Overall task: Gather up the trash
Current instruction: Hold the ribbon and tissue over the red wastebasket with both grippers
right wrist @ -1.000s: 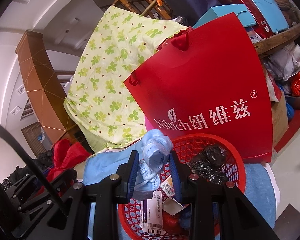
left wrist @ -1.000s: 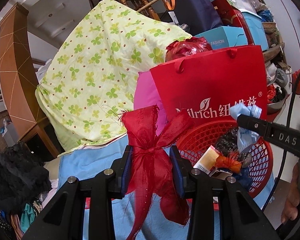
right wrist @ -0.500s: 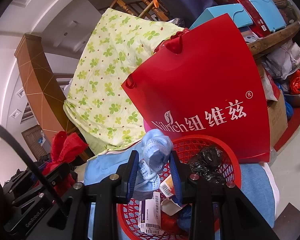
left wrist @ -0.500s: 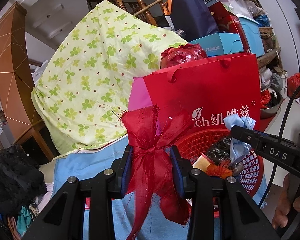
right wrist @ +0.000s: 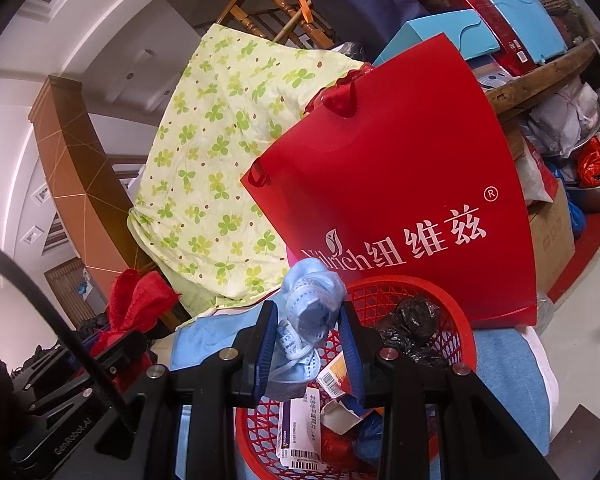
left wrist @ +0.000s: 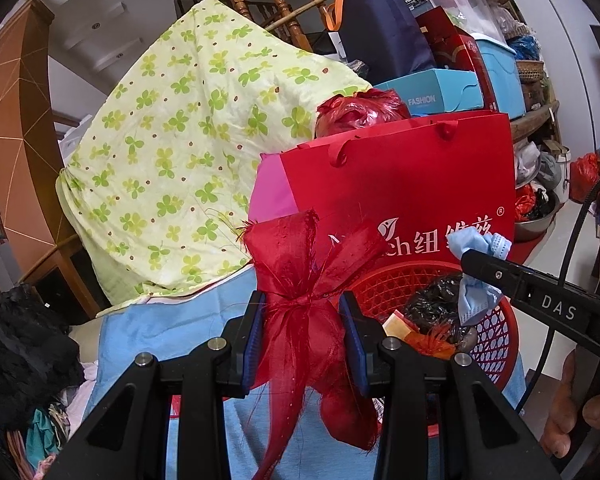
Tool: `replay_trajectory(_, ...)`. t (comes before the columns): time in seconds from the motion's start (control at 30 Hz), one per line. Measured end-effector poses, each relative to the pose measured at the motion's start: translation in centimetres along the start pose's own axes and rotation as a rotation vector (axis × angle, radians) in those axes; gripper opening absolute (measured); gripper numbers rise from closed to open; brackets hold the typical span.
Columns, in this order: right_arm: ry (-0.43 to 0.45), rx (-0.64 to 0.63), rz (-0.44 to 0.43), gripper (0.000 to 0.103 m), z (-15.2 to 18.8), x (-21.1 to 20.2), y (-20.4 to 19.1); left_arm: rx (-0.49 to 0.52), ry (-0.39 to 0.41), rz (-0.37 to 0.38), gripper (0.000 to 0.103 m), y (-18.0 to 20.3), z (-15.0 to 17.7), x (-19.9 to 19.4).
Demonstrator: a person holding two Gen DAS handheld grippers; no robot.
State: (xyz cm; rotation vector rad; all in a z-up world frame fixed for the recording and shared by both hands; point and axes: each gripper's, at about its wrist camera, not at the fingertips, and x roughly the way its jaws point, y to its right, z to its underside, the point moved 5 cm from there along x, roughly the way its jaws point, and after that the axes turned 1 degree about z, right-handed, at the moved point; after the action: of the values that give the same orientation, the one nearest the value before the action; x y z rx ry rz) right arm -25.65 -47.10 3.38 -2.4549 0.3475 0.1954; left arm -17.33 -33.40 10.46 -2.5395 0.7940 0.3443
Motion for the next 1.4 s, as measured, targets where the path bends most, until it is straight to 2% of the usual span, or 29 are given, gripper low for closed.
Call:
replay_trajectory(0.87, 0.013, 0.048, -0.002, 0.035, 0.0, -0.2, 0.2, -0.025, -0.008, 0.074, 0.04, 0.4, -0.3, 1.6)
replay_trajectory(1.4, 0.023, 0.087, 0.013, 0.035, -0.3, -0.4, 1.0, -0.032, -0.015, 0.157, 0.04, 1.0, 0.2, 2.8)
